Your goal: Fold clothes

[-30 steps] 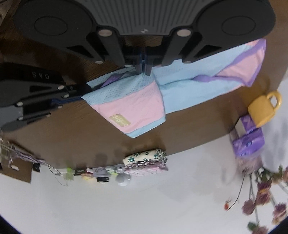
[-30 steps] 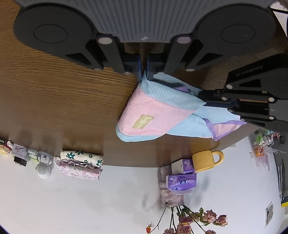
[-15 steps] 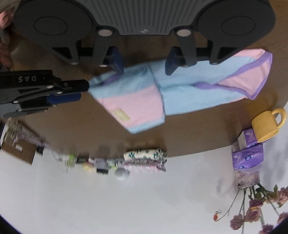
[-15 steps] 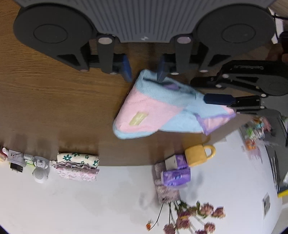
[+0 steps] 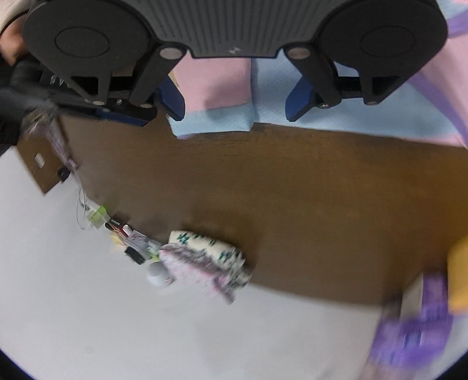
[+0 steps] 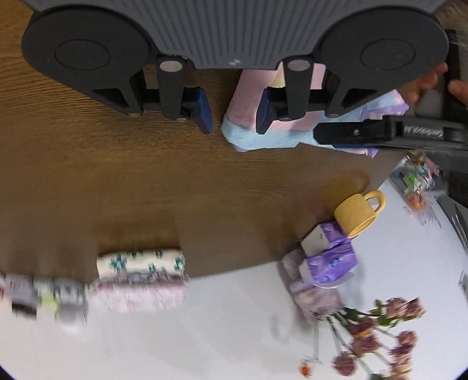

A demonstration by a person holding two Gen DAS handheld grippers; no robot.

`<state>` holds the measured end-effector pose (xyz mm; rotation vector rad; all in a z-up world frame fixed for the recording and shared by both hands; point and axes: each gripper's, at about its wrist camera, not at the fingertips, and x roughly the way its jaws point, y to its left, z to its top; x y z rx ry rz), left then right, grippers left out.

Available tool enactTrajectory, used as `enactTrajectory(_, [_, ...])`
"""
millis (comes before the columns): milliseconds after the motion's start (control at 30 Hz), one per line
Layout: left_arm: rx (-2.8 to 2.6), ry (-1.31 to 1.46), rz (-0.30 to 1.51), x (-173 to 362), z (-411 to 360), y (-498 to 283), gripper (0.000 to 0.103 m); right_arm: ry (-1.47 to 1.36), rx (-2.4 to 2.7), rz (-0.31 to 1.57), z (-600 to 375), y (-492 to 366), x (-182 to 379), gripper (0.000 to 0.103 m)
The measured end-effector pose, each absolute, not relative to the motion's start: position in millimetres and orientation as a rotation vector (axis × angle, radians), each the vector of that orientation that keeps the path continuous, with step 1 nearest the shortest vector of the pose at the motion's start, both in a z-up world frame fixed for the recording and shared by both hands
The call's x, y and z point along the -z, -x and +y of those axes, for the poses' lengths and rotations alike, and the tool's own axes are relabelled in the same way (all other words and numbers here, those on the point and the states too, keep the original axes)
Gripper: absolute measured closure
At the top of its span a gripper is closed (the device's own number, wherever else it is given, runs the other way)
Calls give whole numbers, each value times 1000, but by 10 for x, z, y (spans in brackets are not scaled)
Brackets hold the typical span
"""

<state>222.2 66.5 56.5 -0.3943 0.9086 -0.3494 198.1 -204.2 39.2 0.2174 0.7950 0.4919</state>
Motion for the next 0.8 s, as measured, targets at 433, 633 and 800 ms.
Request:
enactTrajectory(433, [409, 440, 908, -404, 651, -2390, 96, -317, -536, 878, -2033, -2236, -152, 85])
enactTrajectory(633, [384, 357, 848, -476, 603, -2251, 101, -321, -537, 867, -1983, -2229, -163, 94])
enactTrajectory(800, [352, 315, 834, -465, 596, -2199, 101, -308, -536, 860, -1936, -2235, -163, 94])
